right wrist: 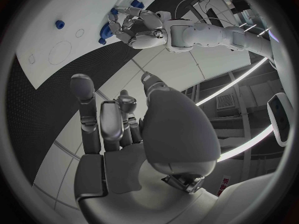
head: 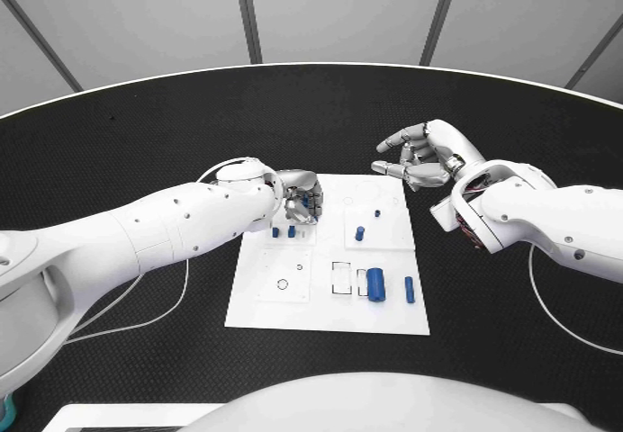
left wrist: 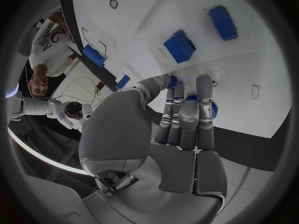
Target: Assemble the parts on the task board
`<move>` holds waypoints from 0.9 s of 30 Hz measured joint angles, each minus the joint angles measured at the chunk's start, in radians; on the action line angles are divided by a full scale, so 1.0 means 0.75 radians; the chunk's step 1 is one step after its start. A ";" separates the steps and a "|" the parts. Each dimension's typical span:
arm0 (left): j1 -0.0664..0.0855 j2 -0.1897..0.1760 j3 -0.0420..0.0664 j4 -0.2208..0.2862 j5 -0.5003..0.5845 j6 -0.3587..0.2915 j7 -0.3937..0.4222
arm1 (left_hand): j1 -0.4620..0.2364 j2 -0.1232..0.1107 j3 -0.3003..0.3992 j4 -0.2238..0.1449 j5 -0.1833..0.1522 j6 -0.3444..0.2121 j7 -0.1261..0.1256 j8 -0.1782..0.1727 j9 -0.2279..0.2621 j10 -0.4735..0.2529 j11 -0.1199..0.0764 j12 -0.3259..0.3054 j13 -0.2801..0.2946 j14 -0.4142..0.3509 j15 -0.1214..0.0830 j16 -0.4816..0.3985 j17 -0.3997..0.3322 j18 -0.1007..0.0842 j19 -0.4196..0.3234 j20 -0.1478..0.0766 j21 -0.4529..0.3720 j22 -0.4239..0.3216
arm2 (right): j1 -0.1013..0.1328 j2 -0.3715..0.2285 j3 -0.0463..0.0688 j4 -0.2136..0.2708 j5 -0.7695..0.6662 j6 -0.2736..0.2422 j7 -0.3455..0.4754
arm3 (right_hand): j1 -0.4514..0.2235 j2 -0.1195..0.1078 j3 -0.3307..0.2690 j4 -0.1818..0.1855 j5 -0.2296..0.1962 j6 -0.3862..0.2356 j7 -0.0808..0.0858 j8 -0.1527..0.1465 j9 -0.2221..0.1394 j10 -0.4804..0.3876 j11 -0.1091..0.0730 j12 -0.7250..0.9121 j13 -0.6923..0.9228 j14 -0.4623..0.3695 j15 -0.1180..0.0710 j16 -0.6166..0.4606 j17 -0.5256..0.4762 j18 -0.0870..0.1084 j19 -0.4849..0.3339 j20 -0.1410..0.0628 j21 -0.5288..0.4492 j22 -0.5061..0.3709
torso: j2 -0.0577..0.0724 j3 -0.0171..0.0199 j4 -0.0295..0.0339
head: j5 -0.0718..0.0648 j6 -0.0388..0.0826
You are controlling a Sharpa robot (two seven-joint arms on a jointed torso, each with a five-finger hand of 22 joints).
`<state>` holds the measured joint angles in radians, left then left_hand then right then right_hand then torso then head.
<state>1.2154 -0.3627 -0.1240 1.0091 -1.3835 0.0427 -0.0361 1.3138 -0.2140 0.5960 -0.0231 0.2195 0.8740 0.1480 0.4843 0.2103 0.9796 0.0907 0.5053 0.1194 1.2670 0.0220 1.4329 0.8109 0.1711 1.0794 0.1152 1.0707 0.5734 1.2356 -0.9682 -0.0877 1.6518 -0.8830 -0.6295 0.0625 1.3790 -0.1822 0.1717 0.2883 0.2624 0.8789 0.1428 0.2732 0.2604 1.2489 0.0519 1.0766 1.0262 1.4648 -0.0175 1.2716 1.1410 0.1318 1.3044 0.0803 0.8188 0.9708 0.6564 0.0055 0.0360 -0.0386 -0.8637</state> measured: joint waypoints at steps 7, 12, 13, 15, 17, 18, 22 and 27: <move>0.000 0.002 0.000 -0.001 -0.001 0.016 -0.008 | 0.053 0.053 0.045 -0.034 -0.071 0.029 0.000 0.000 -0.001 0.031 -0.007 0.000 0.000 0.050 -0.012 0.026 0.057 0.000 0.054 -0.006 0.065 0.087 | 0.000 -0.001 0.000 0.000 0.000 0.000 0.000 | 0.000 0.000 0.000 0.000 0.000 0.000 0.000 0.000 0.000 0.000 0.000 0.000 0.000 0.000 0.000 0.000 0.000 0.000 0.000 0.000 0.000 0.000 | 0.000 0.0000 -0.0001 | -0.001 -0.001; 0.000 0.002 0.000 -0.001 -0.003 0.021 -0.011 | 0.062 0.062 0.058 -0.039 -0.077 0.032 0.003 0.000 -0.002 0.036 -0.012 0.000 0.000 0.059 -0.012 0.031 0.069 0.000 0.059 -0.008 0.075 0.105 | 0.000 0.000 0.000 0.000 0.000 0.000 0.000 | 0.000 0.000 0.000 0.000 0.000 0.000 0.000 0.000 0.000 0.000 0.000 0.000 0.000 0.000 0.000 0.000 0.000 0.000 0.000 0.000 0.000 0.000 | 0.000 0.0001 -0.0001 | -0.002 -0.001; 0.000 0.002 0.000 -0.001 -0.003 0.021 -0.011 | 0.062 0.062 0.058 -0.039 -0.077 0.033 0.004 0.000 -0.002 0.036 -0.012 0.000 0.000 0.059 -0.012 0.031 0.069 0.000 0.060 -0.008 0.075 0.106 | 0.000 0.000 0.000 0.000 0.000 0.000 0.000 | 0.000 0.000 0.000 0.000 0.000 0.000 0.000 0.000 0.000 0.000 0.000 0.000 0.001 0.000 0.000 0.000 0.000 0.000 0.000 0.000 0.000 0.000 | 0.000 0.0003 0.0000 | -0.002 -0.001; 0.000 0.002 0.000 -0.001 -0.004 0.021 -0.012 | 0.063 0.063 0.064 -0.046 -0.082 0.034 0.004 0.000 -0.003 0.039 -0.008 0.000 0.000 0.059 -0.012 0.031 0.070 0.000 0.069 -0.008 0.080 0.112 | 0.000 0.000 0.000 0.000 0.000 0.000 0.000 | 0.000 0.000 0.000 0.000 0.000 0.000 0.000 0.000 0.000 0.000 0.000 0.000 0.001 0.000 0.000 0.000 0.000 0.000 0.000 0.000 0.000 0.000 | 0.000 0.0003 0.0000 | -0.002 -0.001; 0.000 0.001 0.000 -0.001 -0.004 0.019 -0.011 | 0.065 0.065 0.065 -0.046 -0.082 0.034 0.004 0.000 -0.003 0.040 -0.007 0.000 0.000 0.059 -0.012 0.031 0.076 0.000 0.069 -0.008 0.080 0.116 | 0.000 0.000 0.000 0.000 0.000 0.000 0.001 | 0.000 0.000 0.000 0.000 0.000 0.000 0.000 0.000 0.000 0.000 0.000 0.000 0.001 0.000 0.000 0.000 0.000 0.000 0.000 0.000 0.000 0.000 | 0.000 0.0003 0.0000 | -0.002 -0.002; 0.000 0.001 0.000 0.000 -0.004 0.015 -0.010 | 0.066 0.066 0.065 -0.046 -0.082 0.034 0.004 -0.001 -0.004 0.040 -0.007 0.000 0.000 0.059 -0.012 0.031 0.077 0.000 0.069 -0.008 0.080 0.116 | 0.000 0.000 0.000 0.000 0.000 0.000 0.001 | 0.000 0.000 0.000 0.000 0.000 0.000 0.000 0.000 0.000 0.000 0.000 0.000 0.001 0.000 0.000 0.000 0.000 0.000 0.000 0.000 0.000 0.000 | 0.000 0.0003 0.0000 | -0.002 -0.002; 0.000 -0.001 0.000 0.003 -0.004 -0.002 -0.003 | 0.066 0.066 0.071 -0.052 -0.082 0.034 0.004 -0.004 -0.004 0.041 -0.007 -0.001 0.000 0.063 -0.015 0.036 0.080 0.000 0.069 -0.008 0.086 0.119 | 0.000 0.000 0.000 0.001 0.000 0.000 0.001 | 0.000 0.000 0.000 0.000 0.000 0.000 0.000 0.000 0.000 0.000 0.000 0.000 0.001 0.000 0.000 0.000 0.000 0.000 0.000 0.000 0.000 0.000 | 0.000 0.0000 0.0001 | -0.002 -0.002; 0.000 -0.005 0.000 0.009 -0.004 -0.027 0.011 | 0.066 0.066 0.082 -0.064 -0.082 0.039 0.009 -0.010 -0.006 0.043 -0.009 -0.023 -0.002 0.069 -0.012 0.036 0.081 0.000 0.073 -0.004 0.093 0.127 | 0.000 -0.001 0.000 0.001 0.000 -0.001 0.001 | 0.000 0.000 0.000 0.000 0.000 0.000 0.000 0.000 0.000 0.000 0.000 0.000 0.001 0.000 0.000 0.000 0.000 0.000 0.000 0.000 0.000 0.000 | 0.000 -0.0001 0.0005 | -0.002 -0.002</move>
<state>1.2152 -0.3666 -0.1241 1.0161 -1.3868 0.0224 -0.0279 1.3635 -0.1644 0.6576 -0.0710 0.1577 0.9033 0.1550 0.4768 0.2057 1.0120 0.0839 0.4882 0.1180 1.3186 0.0130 1.4600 0.8717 0.1712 1.1339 0.1122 1.1405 0.6685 1.2356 -0.9688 -0.0877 1.6529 -0.8830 -0.6302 0.0635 1.3790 -0.1822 0.1717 0.2883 0.2624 0.8789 0.1428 0.2732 0.2606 1.2488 0.0518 1.0765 1.0269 1.4648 -0.0175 1.2716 1.1407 0.1318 1.3044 0.0802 0.8188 0.9705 0.6565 0.0054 0.0363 -0.0401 -0.8655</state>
